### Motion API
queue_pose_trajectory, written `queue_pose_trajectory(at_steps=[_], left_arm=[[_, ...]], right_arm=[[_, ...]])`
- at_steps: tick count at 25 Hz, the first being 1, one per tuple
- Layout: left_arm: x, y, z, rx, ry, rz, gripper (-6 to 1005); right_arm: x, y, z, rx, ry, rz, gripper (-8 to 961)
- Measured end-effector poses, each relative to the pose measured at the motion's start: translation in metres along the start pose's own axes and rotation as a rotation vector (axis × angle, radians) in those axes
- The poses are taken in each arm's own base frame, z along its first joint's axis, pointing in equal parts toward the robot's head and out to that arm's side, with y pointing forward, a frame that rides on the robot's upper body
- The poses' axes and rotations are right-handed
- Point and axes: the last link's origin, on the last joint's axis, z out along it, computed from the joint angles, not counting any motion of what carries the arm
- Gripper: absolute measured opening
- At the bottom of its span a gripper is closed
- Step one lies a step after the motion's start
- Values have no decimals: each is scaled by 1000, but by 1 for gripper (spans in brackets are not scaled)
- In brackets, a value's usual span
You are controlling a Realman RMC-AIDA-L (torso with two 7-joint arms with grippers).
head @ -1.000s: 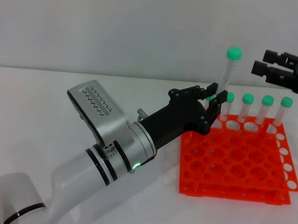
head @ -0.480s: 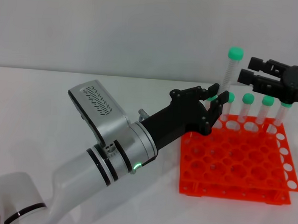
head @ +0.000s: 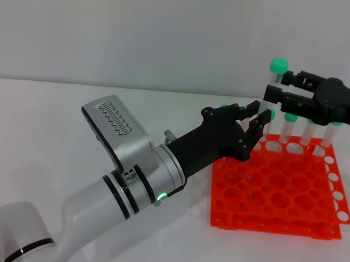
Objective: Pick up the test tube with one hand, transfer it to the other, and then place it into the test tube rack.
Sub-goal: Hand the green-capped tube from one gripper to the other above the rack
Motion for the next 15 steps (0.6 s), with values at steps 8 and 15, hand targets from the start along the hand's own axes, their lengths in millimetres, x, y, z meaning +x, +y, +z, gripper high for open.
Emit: queue_pose_trajectory(at_steps=[8, 15], left_arm=[[0, 0, 0, -1, -1, -1, 194], [0, 1, 1, -5, -4, 1, 194]], right_arm=[[0, 3, 6, -6, -6, -8, 622], [-1, 3, 9, -4, -21, -8, 440]])
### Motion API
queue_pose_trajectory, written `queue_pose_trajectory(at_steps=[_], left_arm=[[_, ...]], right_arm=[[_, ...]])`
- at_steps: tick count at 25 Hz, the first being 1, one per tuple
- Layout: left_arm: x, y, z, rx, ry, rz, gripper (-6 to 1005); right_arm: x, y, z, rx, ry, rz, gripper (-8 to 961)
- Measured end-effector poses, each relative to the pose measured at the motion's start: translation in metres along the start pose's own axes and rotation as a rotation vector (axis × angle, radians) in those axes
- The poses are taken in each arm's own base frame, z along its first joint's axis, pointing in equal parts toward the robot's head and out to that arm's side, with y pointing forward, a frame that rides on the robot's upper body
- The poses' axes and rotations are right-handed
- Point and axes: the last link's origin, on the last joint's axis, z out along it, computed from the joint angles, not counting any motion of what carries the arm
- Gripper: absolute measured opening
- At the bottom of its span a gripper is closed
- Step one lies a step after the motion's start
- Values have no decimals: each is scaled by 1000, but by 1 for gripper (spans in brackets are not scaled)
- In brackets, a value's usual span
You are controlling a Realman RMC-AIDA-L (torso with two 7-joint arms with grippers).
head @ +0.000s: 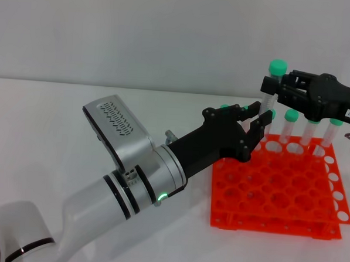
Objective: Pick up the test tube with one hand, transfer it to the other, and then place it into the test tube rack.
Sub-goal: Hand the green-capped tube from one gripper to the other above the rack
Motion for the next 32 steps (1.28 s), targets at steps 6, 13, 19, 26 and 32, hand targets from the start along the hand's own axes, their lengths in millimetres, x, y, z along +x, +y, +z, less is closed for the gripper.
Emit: queue_pose_trajectory(at_steps=[6, 13, 19, 26, 32], left_arm=[[0, 0, 0, -1, -2, 1, 194], [-1, 1, 0, -6, -4, 4, 205], [-1, 1, -1, -4, -6, 4, 228], [-1, -2, -3, 21, 5, -3, 254], [-2, -7, -9, 76, 15, -36, 277]], right_arm=[[3, 2, 2, 1, -11, -32, 286], [3, 2, 2, 7, -20, -32, 227], [3, 1, -1, 25, -38, -27, 226], [4, 0, -5, 41, -53, -29, 221], [4, -2, -7, 57, -64, -30, 213]])
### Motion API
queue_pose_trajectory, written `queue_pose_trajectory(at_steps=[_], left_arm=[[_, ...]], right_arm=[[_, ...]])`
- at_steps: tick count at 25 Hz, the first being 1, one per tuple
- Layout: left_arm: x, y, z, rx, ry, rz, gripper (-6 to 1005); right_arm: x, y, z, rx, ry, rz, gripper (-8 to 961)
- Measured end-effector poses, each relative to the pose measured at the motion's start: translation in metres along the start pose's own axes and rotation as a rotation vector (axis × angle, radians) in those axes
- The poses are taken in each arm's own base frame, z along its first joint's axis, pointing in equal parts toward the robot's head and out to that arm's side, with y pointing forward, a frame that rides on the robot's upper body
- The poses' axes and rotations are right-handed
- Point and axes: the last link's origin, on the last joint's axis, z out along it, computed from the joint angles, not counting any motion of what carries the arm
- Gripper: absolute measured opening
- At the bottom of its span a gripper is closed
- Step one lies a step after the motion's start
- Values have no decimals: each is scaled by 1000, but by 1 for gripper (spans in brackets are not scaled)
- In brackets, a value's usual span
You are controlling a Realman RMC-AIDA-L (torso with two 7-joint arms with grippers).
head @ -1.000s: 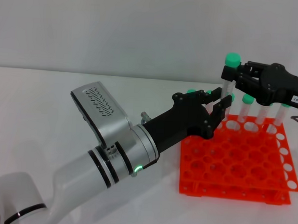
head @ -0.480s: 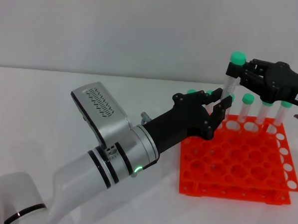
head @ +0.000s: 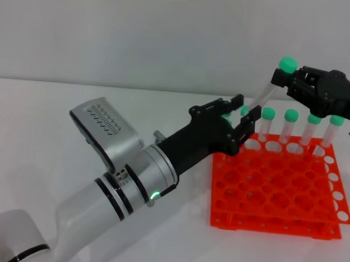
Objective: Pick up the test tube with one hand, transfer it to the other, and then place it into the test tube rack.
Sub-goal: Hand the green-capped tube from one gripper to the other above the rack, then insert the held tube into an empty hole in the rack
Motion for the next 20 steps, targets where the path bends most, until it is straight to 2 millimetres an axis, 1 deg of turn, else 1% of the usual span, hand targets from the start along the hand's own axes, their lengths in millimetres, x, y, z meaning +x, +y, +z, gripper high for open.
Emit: queue_pose_trajectory(at_steps=[3, 6, 9, 11, 14, 18, 20], left_arm=[[-3, -3, -5, 24, -6, -10, 288], [-6, -3, -9, 39, -11, -18, 406], [-8, -4, -20, 72, 11, -17, 523], [-9, -7, -33, 115, 38, 7, 767], [-7, -13, -63, 205, 106, 70, 772], [-3, -24, -114, 379, 205, 123, 779], [-5, -32, -139, 474, 214, 139, 783]], right_arm=[[-1, -1, 0, 16, -20, -8, 211], [-1, -1, 0, 18, -24, -15, 210], [-1, -3, 0, 35, -19, -35, 210], [0, -7, 0, 58, -11, -43, 209], [2, -11, 0, 88, 2, -59, 210], [3, -12, 0, 95, 13, -86, 212], [4, -10, 1, 78, 31, -111, 213]])
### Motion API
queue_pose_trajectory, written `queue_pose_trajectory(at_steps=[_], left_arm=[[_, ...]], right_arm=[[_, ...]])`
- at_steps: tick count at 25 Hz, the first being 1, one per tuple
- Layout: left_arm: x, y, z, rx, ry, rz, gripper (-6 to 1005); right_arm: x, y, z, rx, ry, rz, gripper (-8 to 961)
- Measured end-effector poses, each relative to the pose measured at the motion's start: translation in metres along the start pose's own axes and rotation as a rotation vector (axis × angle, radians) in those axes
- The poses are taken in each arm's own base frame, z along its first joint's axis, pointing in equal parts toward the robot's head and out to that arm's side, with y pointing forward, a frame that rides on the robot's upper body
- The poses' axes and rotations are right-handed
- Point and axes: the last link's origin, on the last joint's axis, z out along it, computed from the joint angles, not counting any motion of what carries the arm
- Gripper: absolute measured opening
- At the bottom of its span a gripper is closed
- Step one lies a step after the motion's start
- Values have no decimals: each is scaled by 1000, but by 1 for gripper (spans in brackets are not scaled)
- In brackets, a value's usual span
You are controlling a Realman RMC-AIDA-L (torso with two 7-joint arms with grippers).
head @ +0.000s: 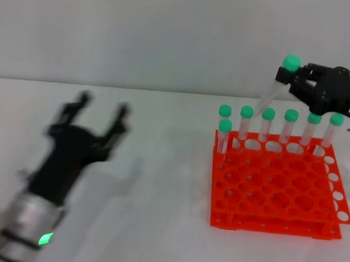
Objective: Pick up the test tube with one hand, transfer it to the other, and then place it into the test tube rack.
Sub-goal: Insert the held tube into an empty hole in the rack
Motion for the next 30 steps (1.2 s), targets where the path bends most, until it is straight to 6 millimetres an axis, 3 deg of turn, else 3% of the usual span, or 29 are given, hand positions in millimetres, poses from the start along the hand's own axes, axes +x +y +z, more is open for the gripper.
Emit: queue_pose_trajectory(at_steps=[4, 8, 23, 30], left_arm=[[-1, -40, -37, 188, -37, 66, 786], [-7, -58, -53, 261, -99, 91, 786], [-21, -62, -34, 265, -186, 81, 784], [-21, -62, -35, 268, -189, 82, 784]], right_arm=[[2, 8, 5, -58, 54, -57, 215], [6, 14, 14, -82, 73, -76, 217], [40, 25, 51, -26, 243, -139, 224], [36, 22, 50, -21, 236, -142, 227]])
